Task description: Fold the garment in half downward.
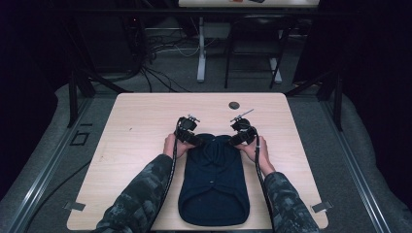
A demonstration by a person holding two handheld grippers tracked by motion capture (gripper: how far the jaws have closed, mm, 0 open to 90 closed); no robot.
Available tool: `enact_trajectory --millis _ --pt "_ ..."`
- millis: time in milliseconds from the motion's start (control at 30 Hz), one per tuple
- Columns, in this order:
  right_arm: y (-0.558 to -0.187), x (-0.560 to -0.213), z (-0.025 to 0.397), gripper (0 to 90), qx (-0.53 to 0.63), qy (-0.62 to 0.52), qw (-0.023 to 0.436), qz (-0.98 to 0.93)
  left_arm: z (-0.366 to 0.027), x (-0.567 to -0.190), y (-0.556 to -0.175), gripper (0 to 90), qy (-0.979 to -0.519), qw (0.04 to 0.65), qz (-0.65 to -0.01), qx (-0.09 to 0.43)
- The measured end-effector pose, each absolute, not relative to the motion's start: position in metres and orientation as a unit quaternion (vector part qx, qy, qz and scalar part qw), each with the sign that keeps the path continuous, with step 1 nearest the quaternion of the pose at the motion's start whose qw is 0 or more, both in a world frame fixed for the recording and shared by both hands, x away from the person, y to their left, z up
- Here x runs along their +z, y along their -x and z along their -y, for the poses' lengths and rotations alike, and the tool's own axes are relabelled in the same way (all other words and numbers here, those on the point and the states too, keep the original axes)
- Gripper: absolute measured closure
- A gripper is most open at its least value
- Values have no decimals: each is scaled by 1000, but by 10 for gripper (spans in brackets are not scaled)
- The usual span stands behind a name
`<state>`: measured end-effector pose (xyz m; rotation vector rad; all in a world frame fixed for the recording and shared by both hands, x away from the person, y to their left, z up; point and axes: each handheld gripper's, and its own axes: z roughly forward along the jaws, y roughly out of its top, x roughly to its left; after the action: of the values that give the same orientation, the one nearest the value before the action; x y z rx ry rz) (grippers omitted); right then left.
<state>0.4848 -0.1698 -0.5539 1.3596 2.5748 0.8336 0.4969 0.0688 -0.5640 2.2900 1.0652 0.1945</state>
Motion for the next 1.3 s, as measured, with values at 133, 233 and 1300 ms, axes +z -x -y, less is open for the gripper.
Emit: enact_trajectory --millis 133,233,1300 --pt "-483 -556 168 585 276 -439 57 -853 -68 -564 -496 402 -865 300 -395 75" --pt "-483 -556 168 602 274 -436 55 -856 -68 -564 -495 423 -866 302 -392 75" --pt "-468 -536 168 736 318 -397 103 -855 -75 -547 -483 653 -861 349 -359 92"
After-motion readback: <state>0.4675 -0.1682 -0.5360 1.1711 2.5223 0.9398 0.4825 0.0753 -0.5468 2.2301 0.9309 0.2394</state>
